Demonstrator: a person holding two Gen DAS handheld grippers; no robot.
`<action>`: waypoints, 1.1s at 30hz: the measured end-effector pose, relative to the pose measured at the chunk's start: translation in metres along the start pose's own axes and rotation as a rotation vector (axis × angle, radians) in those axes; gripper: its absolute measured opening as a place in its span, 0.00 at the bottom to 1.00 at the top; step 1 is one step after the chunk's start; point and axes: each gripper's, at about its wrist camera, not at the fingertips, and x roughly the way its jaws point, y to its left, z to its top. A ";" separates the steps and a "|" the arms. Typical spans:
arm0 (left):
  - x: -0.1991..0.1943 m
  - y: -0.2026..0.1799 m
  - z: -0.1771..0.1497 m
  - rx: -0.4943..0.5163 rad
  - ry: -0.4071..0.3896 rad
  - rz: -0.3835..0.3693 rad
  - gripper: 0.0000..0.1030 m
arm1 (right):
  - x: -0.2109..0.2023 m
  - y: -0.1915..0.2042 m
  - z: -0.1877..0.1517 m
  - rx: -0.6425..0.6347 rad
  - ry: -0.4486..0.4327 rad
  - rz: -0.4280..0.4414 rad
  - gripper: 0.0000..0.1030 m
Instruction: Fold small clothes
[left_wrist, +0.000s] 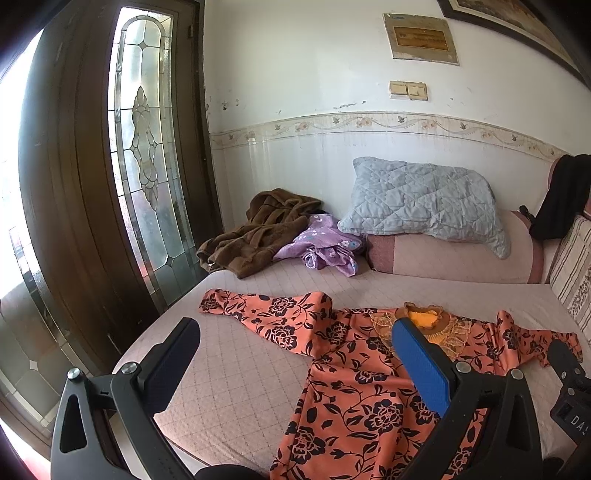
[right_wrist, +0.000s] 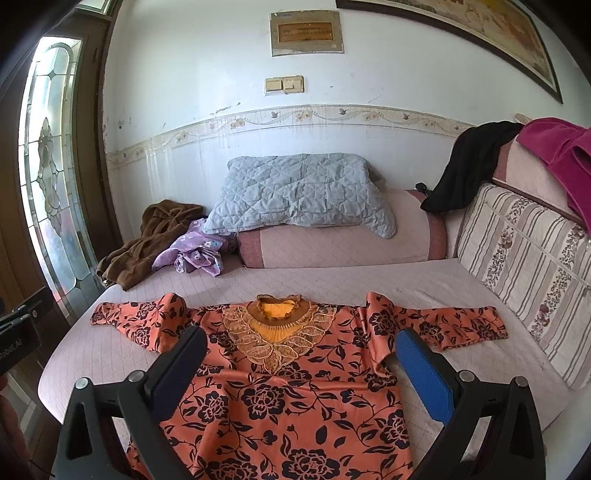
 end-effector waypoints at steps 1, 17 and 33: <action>0.000 0.000 0.001 0.001 0.000 -0.002 1.00 | 0.000 0.000 -0.001 0.000 0.001 0.000 1.00; 0.004 -0.016 -0.004 0.034 0.013 -0.025 1.00 | 0.000 -0.002 0.000 -0.006 0.007 -0.046 1.00; 0.004 -0.036 -0.007 0.069 0.016 -0.042 1.00 | 0.005 -0.017 -0.002 0.013 0.027 -0.070 1.00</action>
